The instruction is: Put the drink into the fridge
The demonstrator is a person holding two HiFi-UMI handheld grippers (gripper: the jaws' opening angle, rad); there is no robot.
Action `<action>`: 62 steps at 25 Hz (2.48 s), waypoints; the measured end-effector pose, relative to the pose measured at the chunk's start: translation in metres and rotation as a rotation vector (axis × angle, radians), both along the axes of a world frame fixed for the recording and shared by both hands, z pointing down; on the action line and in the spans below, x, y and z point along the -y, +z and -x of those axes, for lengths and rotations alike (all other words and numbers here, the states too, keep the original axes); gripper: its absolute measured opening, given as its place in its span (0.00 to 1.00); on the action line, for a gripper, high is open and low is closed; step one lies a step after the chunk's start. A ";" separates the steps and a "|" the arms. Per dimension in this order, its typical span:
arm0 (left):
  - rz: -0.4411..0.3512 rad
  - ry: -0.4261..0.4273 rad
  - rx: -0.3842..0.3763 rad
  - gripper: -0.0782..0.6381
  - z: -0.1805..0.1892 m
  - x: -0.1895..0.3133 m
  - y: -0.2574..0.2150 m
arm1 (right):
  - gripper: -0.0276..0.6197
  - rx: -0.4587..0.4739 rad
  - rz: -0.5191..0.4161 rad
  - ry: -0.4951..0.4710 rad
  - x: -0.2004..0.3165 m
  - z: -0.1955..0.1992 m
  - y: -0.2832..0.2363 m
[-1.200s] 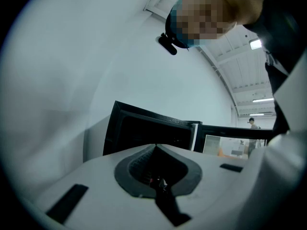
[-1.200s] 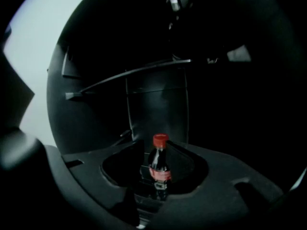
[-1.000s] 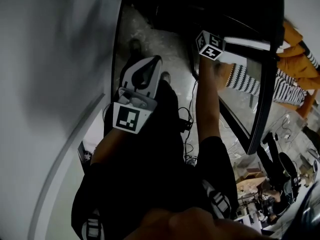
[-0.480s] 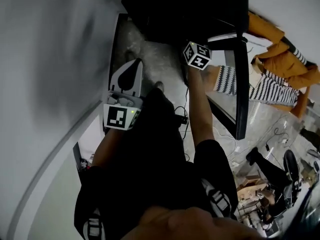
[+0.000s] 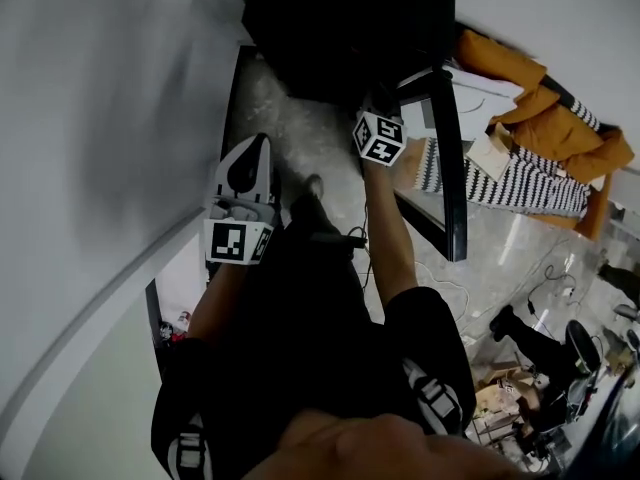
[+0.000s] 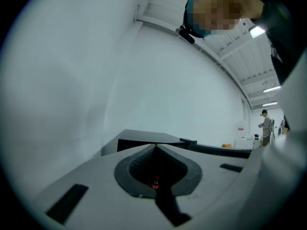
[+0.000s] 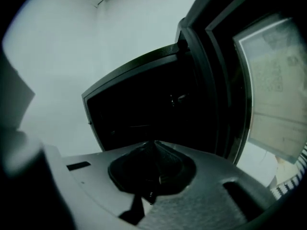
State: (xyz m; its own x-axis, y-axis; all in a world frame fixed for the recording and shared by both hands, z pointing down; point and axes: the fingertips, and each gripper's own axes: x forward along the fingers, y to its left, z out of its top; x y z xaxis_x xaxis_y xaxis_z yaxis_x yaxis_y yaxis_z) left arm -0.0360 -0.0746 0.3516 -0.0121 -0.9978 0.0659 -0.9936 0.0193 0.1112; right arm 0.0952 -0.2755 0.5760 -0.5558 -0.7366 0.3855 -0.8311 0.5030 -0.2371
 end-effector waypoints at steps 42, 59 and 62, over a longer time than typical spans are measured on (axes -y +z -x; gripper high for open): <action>-0.017 0.172 -0.020 0.12 0.022 -0.112 -0.051 | 0.05 0.035 -0.057 -0.017 -0.245 0.000 -0.193; 0.014 0.181 0.001 0.12 0.020 -0.123 -0.035 | 0.05 0.052 -0.114 -0.101 -0.279 0.018 -0.199; 0.008 0.180 0.008 0.12 0.019 -0.124 -0.037 | 0.05 0.052 -0.120 -0.101 -0.280 0.018 -0.201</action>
State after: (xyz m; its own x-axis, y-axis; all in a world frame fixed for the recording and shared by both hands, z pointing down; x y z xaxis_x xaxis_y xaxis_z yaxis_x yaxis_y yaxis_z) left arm -0.0554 0.0492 0.3151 0.1658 -0.9834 0.0740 -0.9820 -0.1577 0.1036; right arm 0.0776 0.0040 0.3749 -0.6462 -0.7151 0.2664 -0.7631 0.6106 -0.2119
